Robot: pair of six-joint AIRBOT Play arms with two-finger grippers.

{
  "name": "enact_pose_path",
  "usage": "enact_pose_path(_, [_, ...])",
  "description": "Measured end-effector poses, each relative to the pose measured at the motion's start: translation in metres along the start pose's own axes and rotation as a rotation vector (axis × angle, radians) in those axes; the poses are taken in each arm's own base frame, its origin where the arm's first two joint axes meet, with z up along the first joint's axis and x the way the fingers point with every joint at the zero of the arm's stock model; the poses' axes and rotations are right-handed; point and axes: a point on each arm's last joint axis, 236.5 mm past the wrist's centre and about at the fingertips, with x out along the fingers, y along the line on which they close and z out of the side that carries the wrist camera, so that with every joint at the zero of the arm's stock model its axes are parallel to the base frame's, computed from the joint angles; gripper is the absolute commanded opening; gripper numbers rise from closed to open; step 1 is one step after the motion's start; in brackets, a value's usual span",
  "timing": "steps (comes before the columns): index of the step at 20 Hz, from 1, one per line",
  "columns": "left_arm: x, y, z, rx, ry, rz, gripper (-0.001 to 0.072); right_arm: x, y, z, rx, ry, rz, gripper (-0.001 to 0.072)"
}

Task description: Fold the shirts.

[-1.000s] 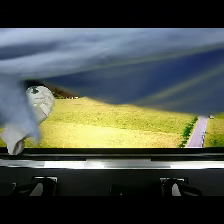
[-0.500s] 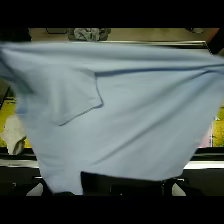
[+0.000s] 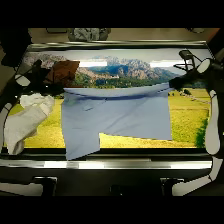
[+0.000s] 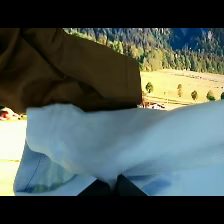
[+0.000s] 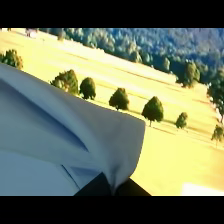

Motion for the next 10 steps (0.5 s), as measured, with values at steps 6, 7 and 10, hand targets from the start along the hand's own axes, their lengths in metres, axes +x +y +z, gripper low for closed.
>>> enact_pose_path(6, [-0.007, 0.025, 0.007, -0.052, 0.066, -0.023, 0.0513, -0.015, -0.008, 0.007, 0.043, -0.028, 0.01, 0.0541])
enact_pose_path(7, [-0.018, 0.035, 0.001, -0.058, 0.107, -0.023, 0.0503, -0.025, -0.016, -0.005, 0.051, 0.005, 0.017, 0.0539])
enact_pose_path(10, [-0.044, 0.068, -0.039, -0.12, 0.261, -0.017, 0.0504, -0.054, -0.027, -0.061, 0.089, 0.176, 0.09, 0.054])
